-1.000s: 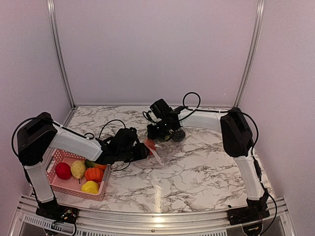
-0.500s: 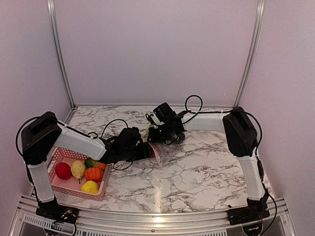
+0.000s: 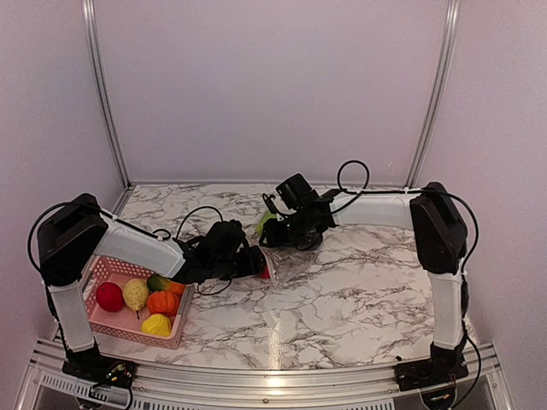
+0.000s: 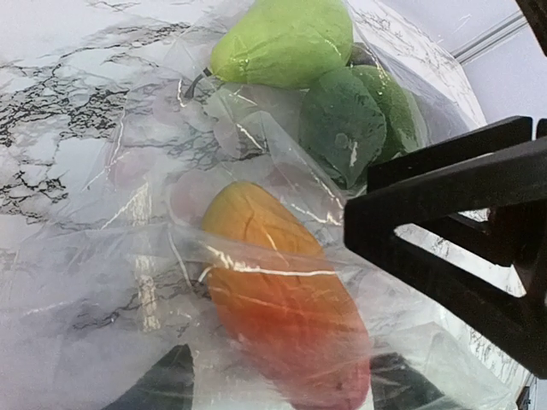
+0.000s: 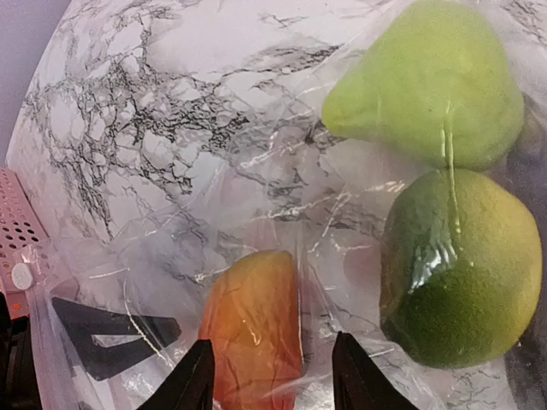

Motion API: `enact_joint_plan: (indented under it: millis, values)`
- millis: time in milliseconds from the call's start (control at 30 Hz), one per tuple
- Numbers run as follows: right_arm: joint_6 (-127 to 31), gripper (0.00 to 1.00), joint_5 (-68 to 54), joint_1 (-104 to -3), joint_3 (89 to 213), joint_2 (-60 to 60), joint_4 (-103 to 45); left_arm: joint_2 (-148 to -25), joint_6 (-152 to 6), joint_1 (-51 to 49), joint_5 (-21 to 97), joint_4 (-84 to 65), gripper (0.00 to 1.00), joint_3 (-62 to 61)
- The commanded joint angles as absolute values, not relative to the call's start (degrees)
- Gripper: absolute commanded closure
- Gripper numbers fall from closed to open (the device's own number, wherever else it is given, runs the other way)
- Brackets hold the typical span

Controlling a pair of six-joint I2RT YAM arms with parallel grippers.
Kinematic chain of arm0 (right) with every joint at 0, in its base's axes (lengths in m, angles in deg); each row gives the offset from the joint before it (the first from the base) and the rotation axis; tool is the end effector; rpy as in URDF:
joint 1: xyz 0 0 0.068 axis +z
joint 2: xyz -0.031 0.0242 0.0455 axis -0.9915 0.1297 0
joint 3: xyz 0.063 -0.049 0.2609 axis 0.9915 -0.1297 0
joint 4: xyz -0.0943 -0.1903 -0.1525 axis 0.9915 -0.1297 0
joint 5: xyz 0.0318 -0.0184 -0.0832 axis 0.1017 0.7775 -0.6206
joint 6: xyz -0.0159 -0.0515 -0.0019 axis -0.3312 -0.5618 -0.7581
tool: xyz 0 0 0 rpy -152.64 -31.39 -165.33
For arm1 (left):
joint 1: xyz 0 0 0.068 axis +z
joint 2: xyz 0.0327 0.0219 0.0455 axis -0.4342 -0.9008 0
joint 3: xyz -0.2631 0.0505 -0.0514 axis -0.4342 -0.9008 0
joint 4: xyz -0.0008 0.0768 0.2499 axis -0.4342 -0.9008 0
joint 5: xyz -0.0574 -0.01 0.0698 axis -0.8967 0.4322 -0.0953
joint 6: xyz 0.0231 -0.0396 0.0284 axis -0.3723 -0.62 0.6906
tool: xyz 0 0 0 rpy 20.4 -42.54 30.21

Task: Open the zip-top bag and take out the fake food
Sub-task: Pick up the fake fruit from the zipper food storage bag.

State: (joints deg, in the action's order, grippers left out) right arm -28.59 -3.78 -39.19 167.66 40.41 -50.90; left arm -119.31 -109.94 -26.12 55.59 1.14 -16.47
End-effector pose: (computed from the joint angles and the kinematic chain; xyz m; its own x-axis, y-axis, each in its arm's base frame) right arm 0.3360 0.3265 0.1849 -0.8501 -0.2048 -0.4852 -0.4271 0.8070 0.4077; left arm 0.2425 -0.2992 0.1402 -0.7795 -0.1998 -0.5937 0.1719 0.8431 -0.5095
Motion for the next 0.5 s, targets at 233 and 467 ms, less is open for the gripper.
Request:
enact_joint_plan:
  millis: [233,467]
  values:
    - [-28.9,0.74,-7.1,-39.4,159.7,33.2,-50.0,-121.0,-108.7,-26.4,55.3,0.8,0.27,-14.9]
    - [-28.9,0.87,-6.0,-39.3,159.0,35.3,-48.8,-122.4,-108.4,-26.6,55.6,-1.0,0.27,-12.6]
